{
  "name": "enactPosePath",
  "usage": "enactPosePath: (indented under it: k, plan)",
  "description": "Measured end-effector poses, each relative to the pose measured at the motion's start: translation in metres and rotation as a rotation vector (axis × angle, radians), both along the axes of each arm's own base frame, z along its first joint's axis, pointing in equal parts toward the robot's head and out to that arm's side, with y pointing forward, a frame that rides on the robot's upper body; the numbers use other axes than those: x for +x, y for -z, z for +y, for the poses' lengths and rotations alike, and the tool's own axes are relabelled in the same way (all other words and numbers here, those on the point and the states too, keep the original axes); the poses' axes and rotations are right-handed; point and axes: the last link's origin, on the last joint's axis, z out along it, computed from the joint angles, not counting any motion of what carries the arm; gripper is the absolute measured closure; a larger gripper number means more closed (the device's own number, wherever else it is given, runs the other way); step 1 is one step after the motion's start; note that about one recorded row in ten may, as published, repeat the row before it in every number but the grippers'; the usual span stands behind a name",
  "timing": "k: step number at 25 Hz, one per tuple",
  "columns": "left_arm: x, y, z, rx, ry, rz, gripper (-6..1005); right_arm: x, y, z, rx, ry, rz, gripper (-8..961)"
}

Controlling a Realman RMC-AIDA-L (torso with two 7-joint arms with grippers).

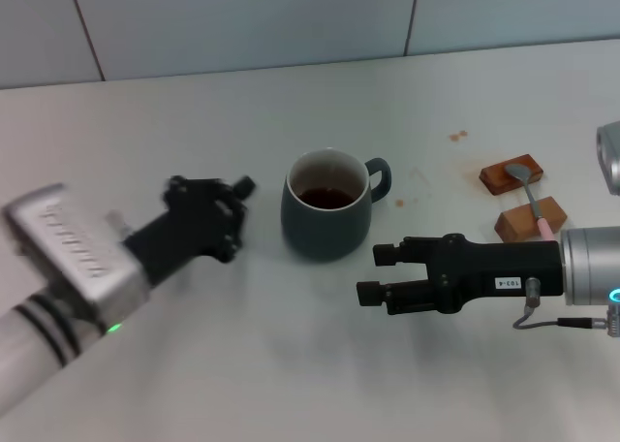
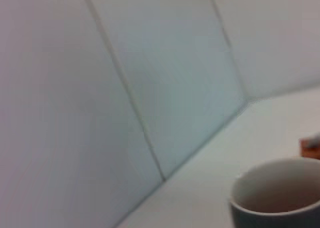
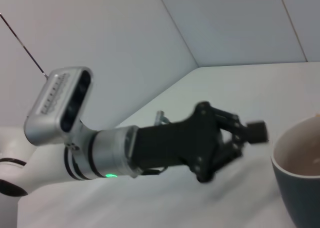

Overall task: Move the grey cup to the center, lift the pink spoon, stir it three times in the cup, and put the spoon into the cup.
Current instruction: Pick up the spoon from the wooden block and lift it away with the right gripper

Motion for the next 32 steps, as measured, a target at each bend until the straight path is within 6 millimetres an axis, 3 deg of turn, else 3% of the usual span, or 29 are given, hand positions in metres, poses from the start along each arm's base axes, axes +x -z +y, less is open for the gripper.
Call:
enactPosePath:
  k: [5, 7, 8, 13, 16, 19, 22, 26, 32]
  plan:
    - [-0.023, -0.040, -0.014, -0.073, -0.047, -0.193, 988, 0.001, -0.001, -0.001, -0.006, 0.025, 0.012, 123]
    - [-0.027, -0.047, -0.019, -0.108, -0.046, -0.216, 987, 0.004, -0.003, -0.002, -0.005, 0.055, 0.023, 123]
    - [-0.035, -0.061, -0.028, -0.177, -0.047, -0.223, 987, 0.006, -0.005, -0.003, -0.003, 0.075, 0.031, 123]
    - [-0.042, -0.073, -0.037, -0.294, -0.058, -0.180, 985, 0.020, -0.022, -0.004, 0.030, 0.283, 0.143, 123]
    - [-0.038, -0.072, -0.035, -0.354, -0.062, -0.150, 870, 0.032, -0.040, -0.013, 0.090, 0.419, 0.296, 123]
    - [-0.034, -0.068, -0.032, -0.383, -0.055, -0.125, 758, 0.047, -0.058, -0.028, 0.191, 0.574, 0.563, 123]
    - [-0.032, -0.065, -0.030, -0.397, -0.052, -0.114, 649, 0.068, -0.070, -0.057, 0.332, 0.749, 0.898, 123]
    - [-0.030, -0.063, -0.027, -0.401, -0.053, -0.102, 514, 0.095, -0.065, -0.106, 0.554, 0.945, 1.208, 123]
    - [-0.028, -0.061, -0.025, -0.410, -0.046, -0.088, 327, 0.102, -0.057, -0.129, 0.613, 1.026, 1.283, 123]
